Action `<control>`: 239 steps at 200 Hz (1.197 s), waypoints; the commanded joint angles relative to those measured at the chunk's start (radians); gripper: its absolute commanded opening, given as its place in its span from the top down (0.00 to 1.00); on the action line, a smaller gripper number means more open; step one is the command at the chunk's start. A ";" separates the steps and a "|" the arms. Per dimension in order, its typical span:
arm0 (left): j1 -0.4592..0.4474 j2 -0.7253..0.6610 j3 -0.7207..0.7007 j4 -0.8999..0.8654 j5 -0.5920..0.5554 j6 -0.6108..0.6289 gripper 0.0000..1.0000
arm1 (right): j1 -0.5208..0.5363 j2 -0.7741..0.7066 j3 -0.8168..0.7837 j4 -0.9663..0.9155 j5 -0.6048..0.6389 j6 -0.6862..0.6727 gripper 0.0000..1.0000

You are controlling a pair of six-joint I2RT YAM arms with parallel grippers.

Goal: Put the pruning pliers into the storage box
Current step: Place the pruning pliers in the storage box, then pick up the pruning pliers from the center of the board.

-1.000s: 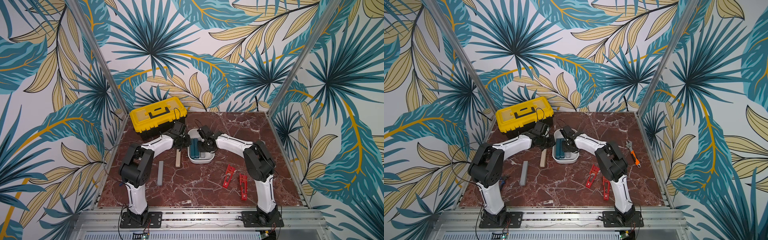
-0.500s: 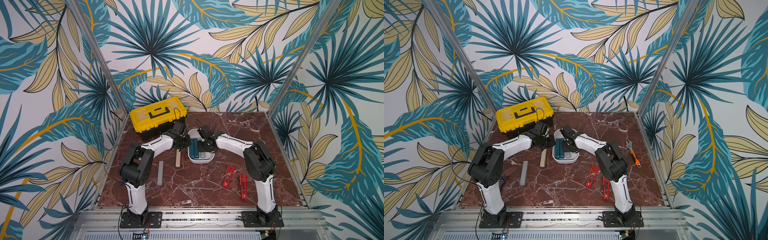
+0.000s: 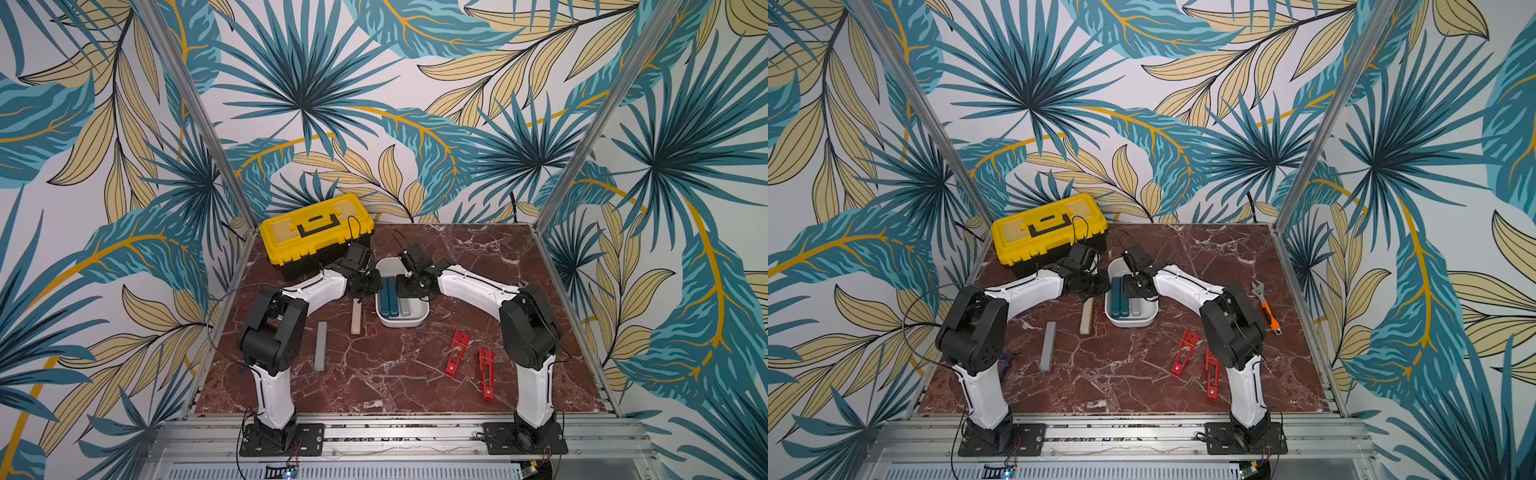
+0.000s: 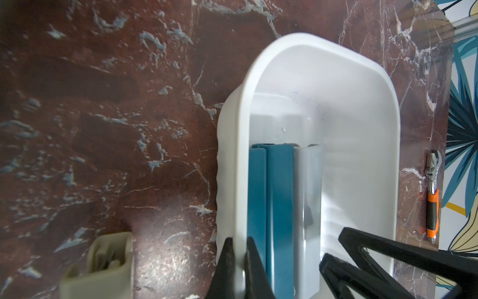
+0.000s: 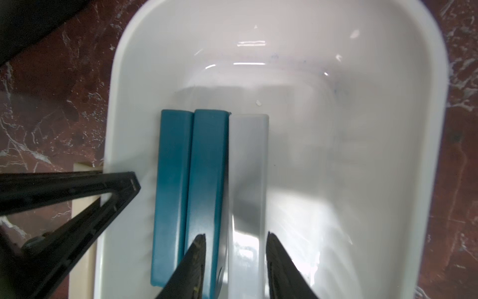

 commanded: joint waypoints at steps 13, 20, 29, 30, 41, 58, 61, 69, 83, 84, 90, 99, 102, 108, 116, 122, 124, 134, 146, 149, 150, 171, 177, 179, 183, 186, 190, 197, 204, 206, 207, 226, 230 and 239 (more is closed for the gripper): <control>0.005 -0.021 0.006 -0.003 0.010 0.006 1.00 | 0.004 -0.087 -0.031 -0.027 0.024 -0.012 0.58; 0.004 -0.018 0.011 -0.006 0.008 0.008 1.00 | 0.004 -0.104 -0.031 -0.038 0.021 -0.011 0.58; 0.005 -0.013 0.015 -0.012 0.006 0.011 1.00 | 0.005 -0.128 -0.036 -0.049 0.015 -0.005 0.58; 0.005 -0.013 0.015 -0.012 0.006 0.011 1.00 | 0.006 -0.130 -0.036 -0.050 0.015 -0.003 0.58; 0.004 -0.011 0.018 -0.010 0.000 0.011 1.00 | 0.014 -0.166 -0.051 -0.053 0.010 0.012 0.58; 0.005 -0.009 0.021 -0.008 0.001 0.011 1.00 | 0.038 -0.222 -0.092 -0.036 0.008 0.043 0.58; 0.004 -0.008 0.021 -0.008 0.000 0.010 1.00 | 0.043 -0.231 -0.100 -0.033 0.007 0.048 0.57; 0.005 -0.008 0.024 -0.009 0.001 0.009 1.00 | 0.056 -0.252 -0.118 -0.022 0.005 0.064 0.56; 0.005 -0.007 0.030 -0.008 0.001 0.010 1.00 | 0.080 -0.276 -0.137 -0.028 0.017 0.084 0.55; 0.005 -0.008 0.030 -0.009 0.001 0.011 1.00 | 0.082 -0.278 -0.138 -0.029 0.017 0.085 0.55; 0.005 -0.007 0.035 -0.011 0.002 0.011 1.00 | 0.091 -0.285 -0.146 -0.035 0.026 0.094 0.55; 0.004 -0.006 0.039 -0.016 0.001 0.013 1.00 | 0.108 -0.301 -0.164 -0.035 0.032 0.107 0.55; 0.005 -0.007 0.039 -0.016 0.004 0.015 1.00 | 0.114 -0.306 -0.171 -0.032 0.034 0.112 0.55; 0.005 -0.009 0.038 -0.019 0.000 0.017 1.00 | 0.126 -0.318 -0.186 -0.023 0.041 0.117 0.55; 0.004 -0.011 0.040 -0.020 -0.001 0.017 1.00 | 0.144 -0.333 -0.206 -0.013 0.054 0.130 0.55; 0.004 -0.013 0.040 -0.022 -0.002 0.019 1.00 | 0.155 -0.344 -0.220 -0.006 0.060 0.139 0.55; 0.004 -0.014 0.039 -0.022 -0.002 0.020 1.00 | 0.159 -0.348 -0.225 -0.004 0.063 0.141 0.55; 0.005 -0.019 0.039 -0.023 -0.002 0.021 1.00 | 0.178 -0.366 -0.250 0.014 0.068 0.157 0.55; 0.005 -0.022 0.041 -0.027 -0.003 0.027 1.00 | 0.202 -0.378 -0.273 0.037 0.073 0.176 0.56; 0.005 -0.022 0.042 -0.027 -0.003 0.030 1.00 | 0.221 -0.379 -0.276 0.043 0.074 0.177 0.55; 0.005 -0.022 0.043 -0.027 -0.003 0.030 1.00 | 0.223 -0.379 -0.277 0.044 0.073 0.178 0.55; 0.003 -0.021 0.053 -0.031 -0.003 0.043 1.00 | 0.277 -0.370 -0.279 0.055 0.091 0.190 0.55; 0.005 -0.017 0.059 -0.033 -0.004 0.046 1.00 | 0.293 -0.366 -0.277 0.060 0.097 0.193 0.55; 0.004 -0.016 0.062 -0.033 -0.005 0.047 1.00 | 0.299 -0.365 -0.277 0.062 0.099 0.194 0.55; 0.004 -0.012 0.067 -0.035 -0.003 0.050 1.00 | 0.308 -0.363 -0.278 0.064 0.104 0.197 0.55; 0.005 -0.010 0.073 -0.037 -0.003 0.053 1.00 | 0.316 -0.362 -0.279 0.068 0.106 0.199 0.55; 0.004 -0.006 0.080 -0.039 -0.004 0.057 1.00 | 0.325 -0.360 -0.279 0.073 0.109 0.200 0.55; 0.005 0.001 0.090 -0.040 -0.005 0.061 1.00 | 0.339 -0.355 -0.278 0.080 0.110 0.202 0.55; 0.005 0.008 0.100 -0.044 -0.008 0.066 1.00 | 0.351 -0.349 -0.274 0.085 0.112 0.204 0.55; 0.005 0.010 0.103 -0.045 -0.008 0.066 1.00 | 0.354 -0.347 -0.273 0.085 0.113 0.204 0.55; 0.005 0.012 0.104 -0.045 -0.008 0.067 1.00 | 0.356 -0.346 -0.272 0.084 0.112 0.204 0.55; 0.005 0.026 0.125 -0.047 -0.007 0.070 1.00 | 0.384 -0.320 -0.247 0.089 0.116 0.208 0.55; 0.005 0.028 0.127 -0.046 -0.007 0.070 1.00 | 0.390 -0.312 -0.241 0.092 0.117 0.211 0.55; 0.006 0.035 0.132 -0.047 -0.001 0.068 1.00 | 0.405 -0.294 -0.227 0.096 0.117 0.217 0.55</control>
